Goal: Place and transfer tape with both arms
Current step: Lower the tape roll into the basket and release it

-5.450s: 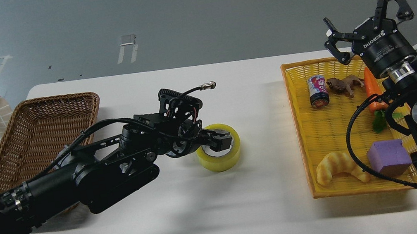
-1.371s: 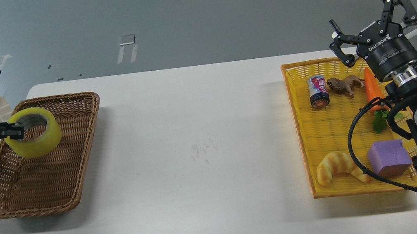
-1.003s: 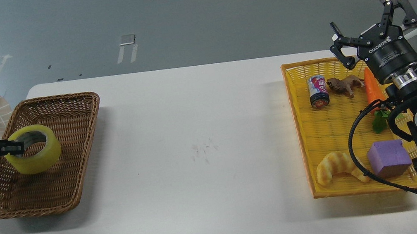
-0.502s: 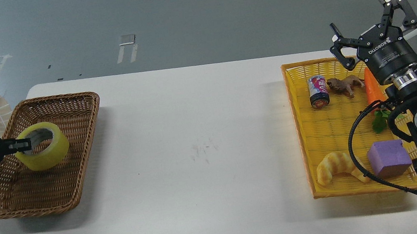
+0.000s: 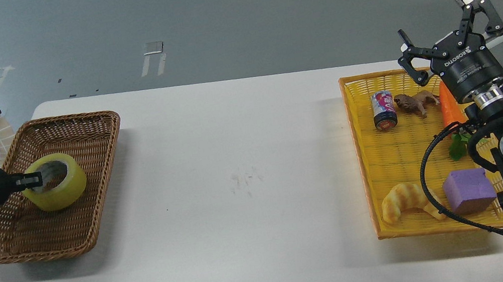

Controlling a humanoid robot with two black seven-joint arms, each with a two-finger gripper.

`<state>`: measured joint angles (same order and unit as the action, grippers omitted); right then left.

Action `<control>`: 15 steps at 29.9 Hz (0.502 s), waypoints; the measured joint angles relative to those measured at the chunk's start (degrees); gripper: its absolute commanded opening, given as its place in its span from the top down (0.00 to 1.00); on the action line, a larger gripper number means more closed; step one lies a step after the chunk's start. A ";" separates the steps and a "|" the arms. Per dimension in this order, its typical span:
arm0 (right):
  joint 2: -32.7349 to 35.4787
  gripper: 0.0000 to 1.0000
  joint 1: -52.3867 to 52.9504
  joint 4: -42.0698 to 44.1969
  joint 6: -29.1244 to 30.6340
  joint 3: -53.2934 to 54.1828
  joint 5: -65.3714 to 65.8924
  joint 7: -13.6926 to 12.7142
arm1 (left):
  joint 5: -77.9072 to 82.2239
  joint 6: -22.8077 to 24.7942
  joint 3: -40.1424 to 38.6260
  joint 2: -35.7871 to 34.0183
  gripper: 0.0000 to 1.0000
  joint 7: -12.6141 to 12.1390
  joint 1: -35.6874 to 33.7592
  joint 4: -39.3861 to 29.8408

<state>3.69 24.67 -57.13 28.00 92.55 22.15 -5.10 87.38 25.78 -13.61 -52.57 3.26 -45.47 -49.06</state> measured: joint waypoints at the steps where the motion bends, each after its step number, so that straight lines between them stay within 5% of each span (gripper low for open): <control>1: 0.00 0.00 0.00 0.00 0.00 0.00 0.00 0.00 | 0.00 -0.05 0.00 0.01 1.00 0.00 0.01 0.01; 10: 0.00 0.00 -0.06 0.00 0.00 0.00 -0.03 0.00 | -0.01 -1.01 0.00 0.01 1.00 -0.08 0.10 0.10; 13: 0.00 0.00 -0.06 0.00 0.00 0.00 -0.06 0.00 | -0.01 -1.26 0.00 0.01 0.76 -0.13 0.17 0.10; 15: 0.00 0.00 -0.06 0.00 0.00 0.00 -0.06 0.00 | -0.01 -1.33 -0.01 0.01 0.70 -0.17 0.17 0.08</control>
<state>3.69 24.61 -57.13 28.00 92.55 22.09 -5.10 87.38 24.45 -13.62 -52.56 3.09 -45.29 -48.98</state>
